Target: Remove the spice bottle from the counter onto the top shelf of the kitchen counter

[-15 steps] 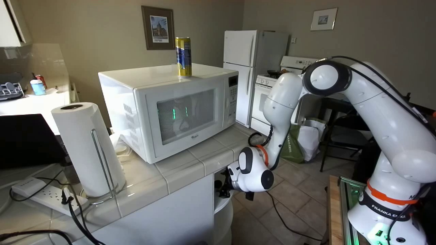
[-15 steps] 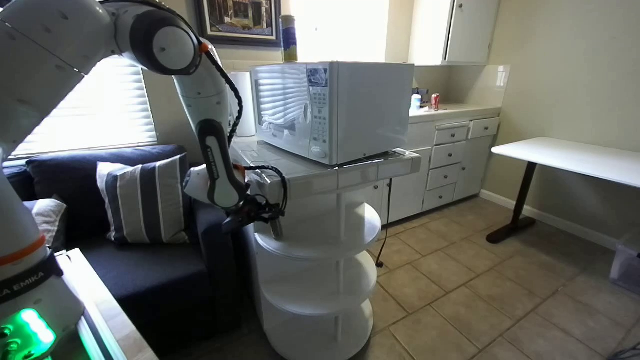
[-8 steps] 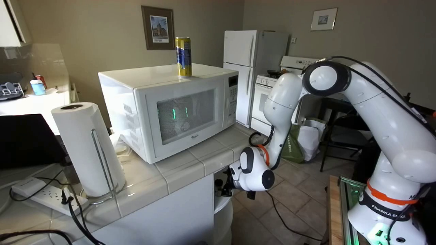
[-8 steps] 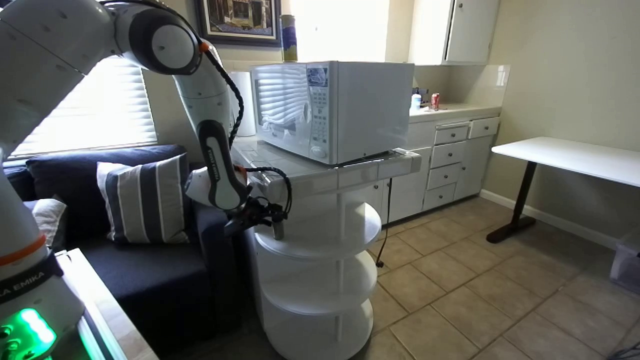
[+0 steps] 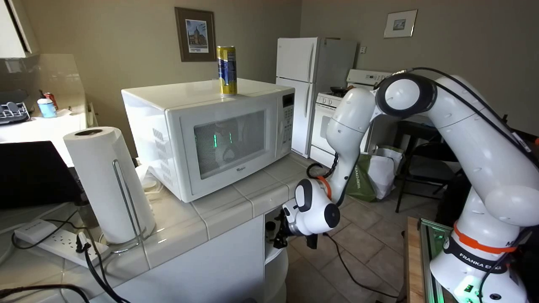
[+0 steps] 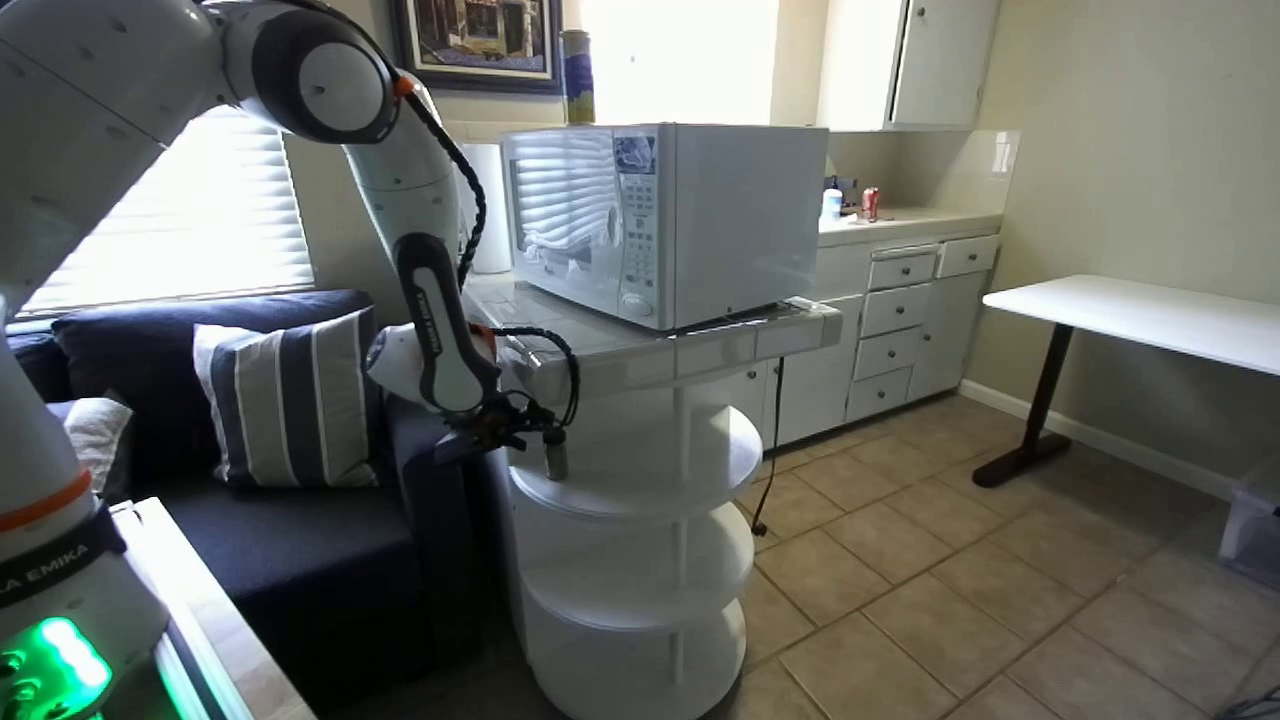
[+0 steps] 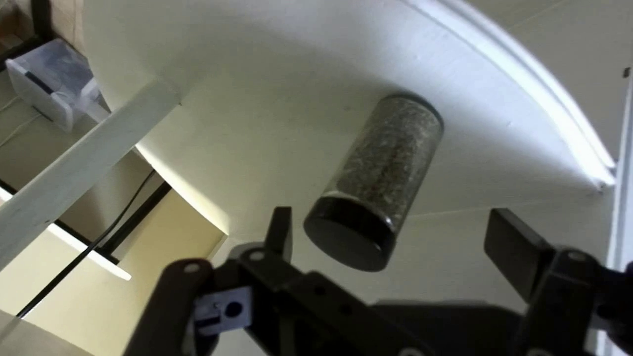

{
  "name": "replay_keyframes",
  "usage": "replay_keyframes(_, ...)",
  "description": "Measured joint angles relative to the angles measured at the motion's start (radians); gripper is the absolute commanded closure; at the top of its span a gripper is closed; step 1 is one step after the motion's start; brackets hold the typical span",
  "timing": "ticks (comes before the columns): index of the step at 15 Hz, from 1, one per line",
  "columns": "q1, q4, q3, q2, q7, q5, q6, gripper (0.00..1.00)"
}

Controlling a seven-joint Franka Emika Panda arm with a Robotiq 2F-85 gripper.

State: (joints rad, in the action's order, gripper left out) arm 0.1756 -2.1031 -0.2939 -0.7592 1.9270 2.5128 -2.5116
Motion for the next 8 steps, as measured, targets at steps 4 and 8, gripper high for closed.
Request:
replay_keyframes(4, 0.029, 0.000, 0.002, 0.012, -0.002, 0.000, -0.139, 0.00)
replay_keyframes(8, 0.093, -0.005, 0.002, 0.013, -0.025, 0.000, -0.299, 0.00)
